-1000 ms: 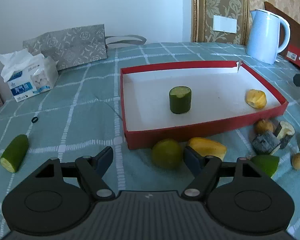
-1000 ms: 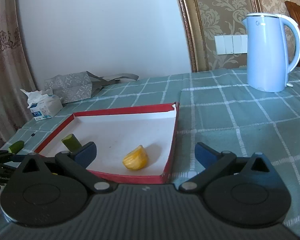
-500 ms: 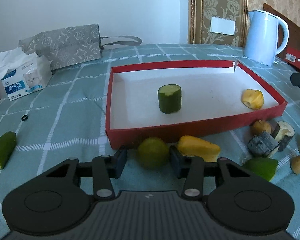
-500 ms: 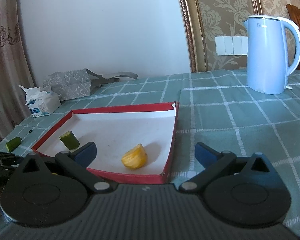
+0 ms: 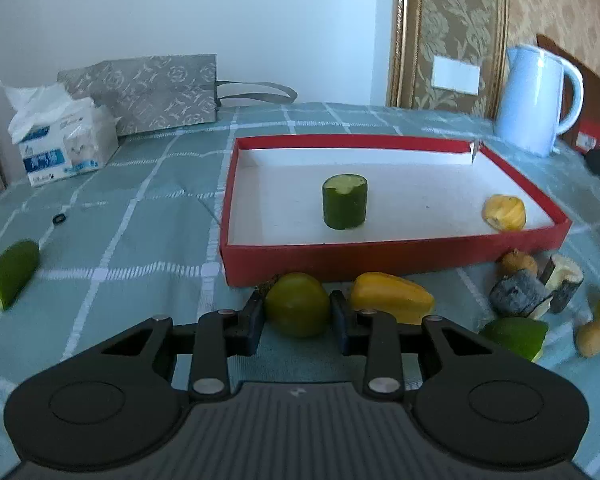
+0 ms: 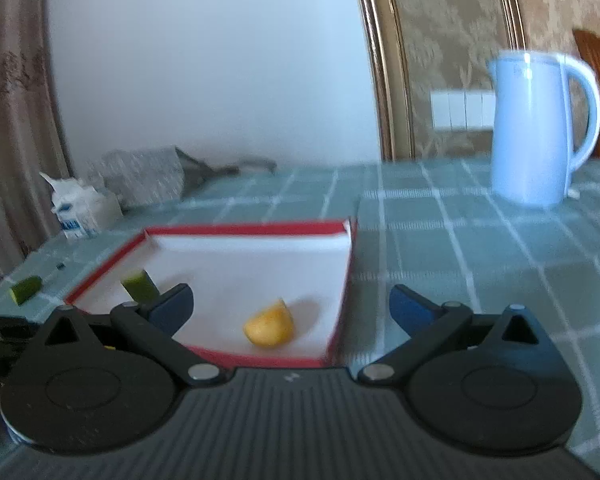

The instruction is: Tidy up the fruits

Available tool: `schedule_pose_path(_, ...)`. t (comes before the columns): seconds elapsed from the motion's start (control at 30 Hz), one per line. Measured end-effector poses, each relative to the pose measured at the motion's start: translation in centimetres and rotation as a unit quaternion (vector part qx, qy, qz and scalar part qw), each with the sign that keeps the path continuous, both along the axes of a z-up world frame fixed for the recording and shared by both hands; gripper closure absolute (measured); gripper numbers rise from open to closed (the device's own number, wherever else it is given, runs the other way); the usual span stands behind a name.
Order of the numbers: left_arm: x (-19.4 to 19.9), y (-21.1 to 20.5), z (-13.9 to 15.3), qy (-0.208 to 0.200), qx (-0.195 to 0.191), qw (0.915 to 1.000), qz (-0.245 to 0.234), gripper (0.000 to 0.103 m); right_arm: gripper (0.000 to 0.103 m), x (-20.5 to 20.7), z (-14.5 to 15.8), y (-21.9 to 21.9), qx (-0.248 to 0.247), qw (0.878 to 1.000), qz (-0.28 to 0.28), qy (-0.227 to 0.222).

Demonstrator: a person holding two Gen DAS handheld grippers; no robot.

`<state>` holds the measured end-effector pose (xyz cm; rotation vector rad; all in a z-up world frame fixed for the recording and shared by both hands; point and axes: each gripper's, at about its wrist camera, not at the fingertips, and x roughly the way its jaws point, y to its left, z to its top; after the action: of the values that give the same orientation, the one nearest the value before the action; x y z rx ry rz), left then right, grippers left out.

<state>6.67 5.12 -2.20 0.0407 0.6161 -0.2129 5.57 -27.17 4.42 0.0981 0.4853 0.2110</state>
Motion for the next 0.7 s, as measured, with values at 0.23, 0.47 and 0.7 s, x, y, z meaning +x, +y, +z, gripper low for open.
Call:
schedule_pose_path(0.23,-0.3,0.3,0.0,-0.002,-0.021,0.9998,0.005,0.069,0.000,-6.4,11.6,13.5,0.085,0.938,0.333,-0.033)
schedule_pose_path(0.47,-0.3,0.5,0.0,0.001,-0.037,0.9993,0.008,0.069,0.000,-21.3,19.5,27.1,0.026,0.813,0.563,-0.145)
schedule_pose_path(0.7,-0.3,0.4,-0.1,-0.001,-0.034,0.9994,0.006,0.069,0.000,-16.4,14.5,23.5,0.018,0.858,0.507,-0.076)
